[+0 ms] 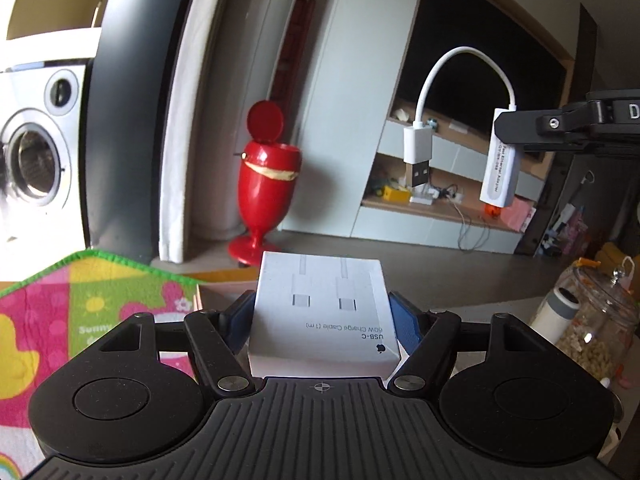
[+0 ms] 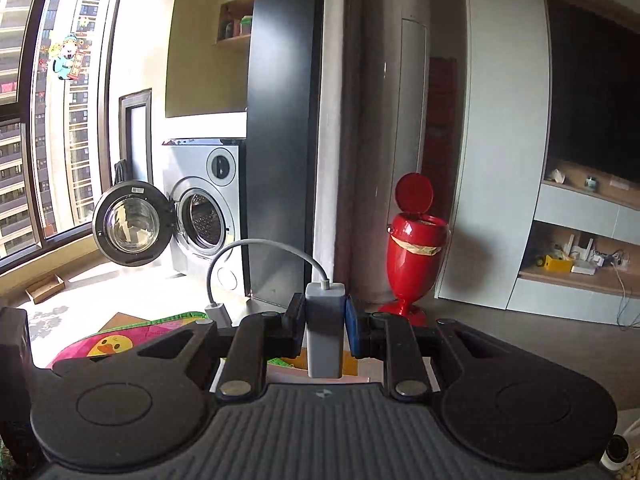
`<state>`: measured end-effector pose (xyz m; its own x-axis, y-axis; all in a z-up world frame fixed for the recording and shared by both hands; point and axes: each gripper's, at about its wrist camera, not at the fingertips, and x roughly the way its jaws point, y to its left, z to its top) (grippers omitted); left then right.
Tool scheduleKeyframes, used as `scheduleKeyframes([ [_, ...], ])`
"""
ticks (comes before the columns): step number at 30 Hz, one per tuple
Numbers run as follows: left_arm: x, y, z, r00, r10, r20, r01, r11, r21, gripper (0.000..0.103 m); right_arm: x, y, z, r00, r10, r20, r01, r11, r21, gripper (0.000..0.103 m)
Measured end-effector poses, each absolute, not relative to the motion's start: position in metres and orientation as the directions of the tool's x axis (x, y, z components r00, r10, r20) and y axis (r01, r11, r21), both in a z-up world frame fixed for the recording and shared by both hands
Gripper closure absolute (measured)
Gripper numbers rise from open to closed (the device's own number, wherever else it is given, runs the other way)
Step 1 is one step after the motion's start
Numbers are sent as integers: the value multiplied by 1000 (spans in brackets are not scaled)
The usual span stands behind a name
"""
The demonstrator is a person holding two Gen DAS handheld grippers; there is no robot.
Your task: Organize rigid objects
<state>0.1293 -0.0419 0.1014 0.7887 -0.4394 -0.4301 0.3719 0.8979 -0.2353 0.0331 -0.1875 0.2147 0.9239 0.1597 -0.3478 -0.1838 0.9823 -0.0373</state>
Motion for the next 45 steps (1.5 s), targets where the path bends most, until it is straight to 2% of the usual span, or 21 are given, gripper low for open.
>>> scheduleKeyframes([
  [4, 135, -41, 75, 804, -443, -396, 385, 896, -221, 31, 61, -179, 176, 888, 139, -438, -179, 982, -52, 83],
  [9, 122, -13, 74, 811, -390, -436, 323, 920, -222, 31, 91, -165, 140, 846, 133, -517, -180, 983, -41, 83],
  [12, 109, 6, 73, 819, -345, -459, 270, 937, -222, 31, 116, -153, 121, 829, 92, -551, -123, 992, -19, 81],
  [15, 91, 23, 68, 795, -303, -525, 218, 951, -219, 31, 128, -154, 109, 805, 113, -582, -118, 993, 30, 57],
  [20, 42, 37, 52, 754, -269, -600, 245, 962, -123, 31, 84, -155, 102, 836, 92, -541, -108, 994, 1, 41],
  [22, 21, 40, 43, 748, -238, -620, 244, 967, -76, 31, 52, -161, 97, 845, 105, -524, -106, 994, 27, 26],
  [24, 6, 42, 33, 736, -219, -640, 234, 970, -64, 31, 21, -167, 86, 839, 130, -529, -106, 992, 75, 21],
  [29, -11, 35, 11, 703, -214, -678, 197, 975, -103, 31, -29, -161, 40, 796, 129, -591, -97, 992, 87, 18],
  [33, -12, 20, 6, 734, -171, -658, 176, 983, -59, 29, -41, -152, -2, 738, 132, -662, -101, 991, 86, 18],
  [36, -10, 10, 2, 746, -157, -647, 171, 984, -42, 21, -39, -151, -20, 707, 139, -694, -87, 990, 110, 15],
  [38, -9, 4, 0, 756, -146, -639, 168, 985, -26, 16, -41, -149, -25, 731, 125, -671, -88, 992, 88, 8],
  [40, -9, -1, -2, 770, -124, -626, 146, 989, -16, 15, -41, -144, -29, 733, 78, -676, -70, 997, 39, 0],
  [45, -7, -5, -3, 789, -83, -609, 99, 995, -6, 16, -41, -144, -34, 739, 40, -673, -38, 999, 17, 0],
])
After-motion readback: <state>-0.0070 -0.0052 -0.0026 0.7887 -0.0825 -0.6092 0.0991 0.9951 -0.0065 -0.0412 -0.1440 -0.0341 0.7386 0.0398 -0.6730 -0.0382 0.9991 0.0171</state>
